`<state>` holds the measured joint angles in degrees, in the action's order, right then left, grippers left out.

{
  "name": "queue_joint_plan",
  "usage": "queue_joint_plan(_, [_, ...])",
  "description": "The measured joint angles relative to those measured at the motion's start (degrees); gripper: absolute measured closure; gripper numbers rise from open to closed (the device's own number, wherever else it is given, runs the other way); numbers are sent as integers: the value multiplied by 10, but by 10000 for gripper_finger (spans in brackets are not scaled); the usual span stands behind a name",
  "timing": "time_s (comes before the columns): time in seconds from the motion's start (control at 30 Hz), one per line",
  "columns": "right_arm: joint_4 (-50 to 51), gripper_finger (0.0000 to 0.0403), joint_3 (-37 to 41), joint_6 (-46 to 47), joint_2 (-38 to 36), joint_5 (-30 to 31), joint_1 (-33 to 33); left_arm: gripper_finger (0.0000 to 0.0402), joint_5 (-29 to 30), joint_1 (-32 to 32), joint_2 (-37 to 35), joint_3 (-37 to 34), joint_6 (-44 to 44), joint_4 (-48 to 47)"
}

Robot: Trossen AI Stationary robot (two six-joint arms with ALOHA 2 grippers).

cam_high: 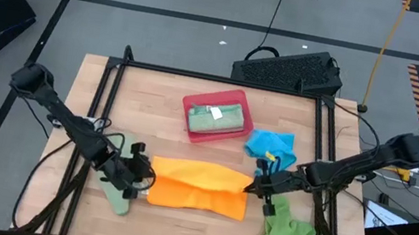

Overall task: Fold microfiber towels
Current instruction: Fold the yellow microfiber cloth

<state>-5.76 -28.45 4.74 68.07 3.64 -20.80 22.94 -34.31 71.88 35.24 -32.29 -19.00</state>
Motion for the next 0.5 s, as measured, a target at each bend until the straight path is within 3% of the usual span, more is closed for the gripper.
queue_joint_plan(0.5, [0,403,0,71,37,-54,-34,395,-4,-45,19,0,-33,65])
